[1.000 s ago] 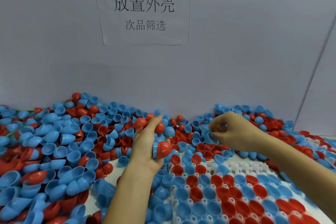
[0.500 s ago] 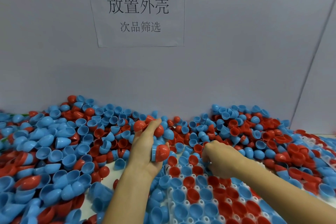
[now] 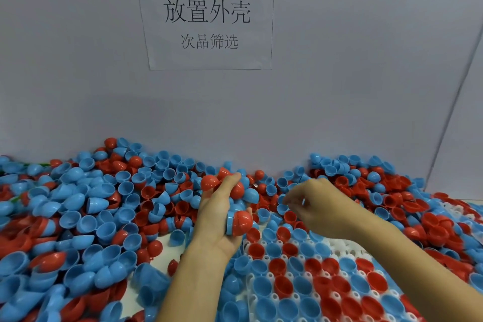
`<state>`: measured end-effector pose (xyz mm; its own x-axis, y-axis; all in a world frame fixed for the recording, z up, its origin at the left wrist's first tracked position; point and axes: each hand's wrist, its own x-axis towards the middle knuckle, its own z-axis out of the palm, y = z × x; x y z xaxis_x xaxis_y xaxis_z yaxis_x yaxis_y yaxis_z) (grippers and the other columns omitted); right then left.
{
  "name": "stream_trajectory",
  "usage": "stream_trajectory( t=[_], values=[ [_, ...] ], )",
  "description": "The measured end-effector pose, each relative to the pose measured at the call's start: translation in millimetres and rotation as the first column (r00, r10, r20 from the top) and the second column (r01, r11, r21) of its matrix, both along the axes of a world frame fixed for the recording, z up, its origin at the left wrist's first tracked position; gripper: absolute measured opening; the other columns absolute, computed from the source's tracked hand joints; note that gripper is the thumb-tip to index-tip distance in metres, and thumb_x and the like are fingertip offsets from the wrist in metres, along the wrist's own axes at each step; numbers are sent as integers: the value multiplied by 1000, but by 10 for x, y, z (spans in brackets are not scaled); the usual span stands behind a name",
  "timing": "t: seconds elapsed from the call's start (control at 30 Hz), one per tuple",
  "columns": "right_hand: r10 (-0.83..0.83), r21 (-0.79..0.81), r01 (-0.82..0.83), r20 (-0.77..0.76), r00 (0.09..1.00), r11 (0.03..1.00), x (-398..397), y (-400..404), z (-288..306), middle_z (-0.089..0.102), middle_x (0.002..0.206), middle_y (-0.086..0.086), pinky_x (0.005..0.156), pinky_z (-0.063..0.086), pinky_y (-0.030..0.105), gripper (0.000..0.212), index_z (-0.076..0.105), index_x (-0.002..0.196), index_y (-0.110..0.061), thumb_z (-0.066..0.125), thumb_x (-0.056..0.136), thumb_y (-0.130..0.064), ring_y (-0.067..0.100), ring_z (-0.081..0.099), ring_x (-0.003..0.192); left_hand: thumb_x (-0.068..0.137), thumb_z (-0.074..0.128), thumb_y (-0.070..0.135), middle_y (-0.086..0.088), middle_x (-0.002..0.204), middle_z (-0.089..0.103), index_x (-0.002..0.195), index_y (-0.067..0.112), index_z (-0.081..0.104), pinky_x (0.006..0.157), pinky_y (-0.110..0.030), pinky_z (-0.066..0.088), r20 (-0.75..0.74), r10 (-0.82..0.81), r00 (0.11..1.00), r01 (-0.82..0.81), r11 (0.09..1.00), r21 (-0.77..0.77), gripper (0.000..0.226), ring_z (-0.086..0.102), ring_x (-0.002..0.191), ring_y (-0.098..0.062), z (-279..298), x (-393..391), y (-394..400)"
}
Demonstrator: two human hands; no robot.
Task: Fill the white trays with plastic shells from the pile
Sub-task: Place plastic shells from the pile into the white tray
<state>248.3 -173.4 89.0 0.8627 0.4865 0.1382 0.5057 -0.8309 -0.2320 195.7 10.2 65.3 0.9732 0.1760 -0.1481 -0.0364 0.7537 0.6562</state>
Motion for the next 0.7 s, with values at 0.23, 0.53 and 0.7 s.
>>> stream_trajectory(
  t=[0.23,0.53,0.7],
  values=[
    [220,402,-186,-41,975,896,-577,253,323,67,86,-22,71,57,19,14,63,101,-43,68,88,-44,1,69,77,92,69,18,-12,82,71,108,7,65,52,-33,58,-32,80,996,-80,996,-23,20,73,65,-23,46,-37,-74],
    [150,314,-156,42,988,937,-741,238,236,63,85,-21,72,49,10,28,59,99,-46,78,83,-34,-12,59,85,91,71,21,-13,76,70,111,9,65,46,-35,56,-49,97,994,-96,995,9,25,71,56,-26,143,-126,-304],
    [133,332,-135,29,991,934,-756,100,286,65,82,-23,71,52,10,29,62,99,-45,79,83,-29,-13,60,84,91,70,26,-16,89,70,121,4,64,55,-36,59,-50,35,998,-34,999,15,38,72,69,-28,137,-123,-414]
  ],
)
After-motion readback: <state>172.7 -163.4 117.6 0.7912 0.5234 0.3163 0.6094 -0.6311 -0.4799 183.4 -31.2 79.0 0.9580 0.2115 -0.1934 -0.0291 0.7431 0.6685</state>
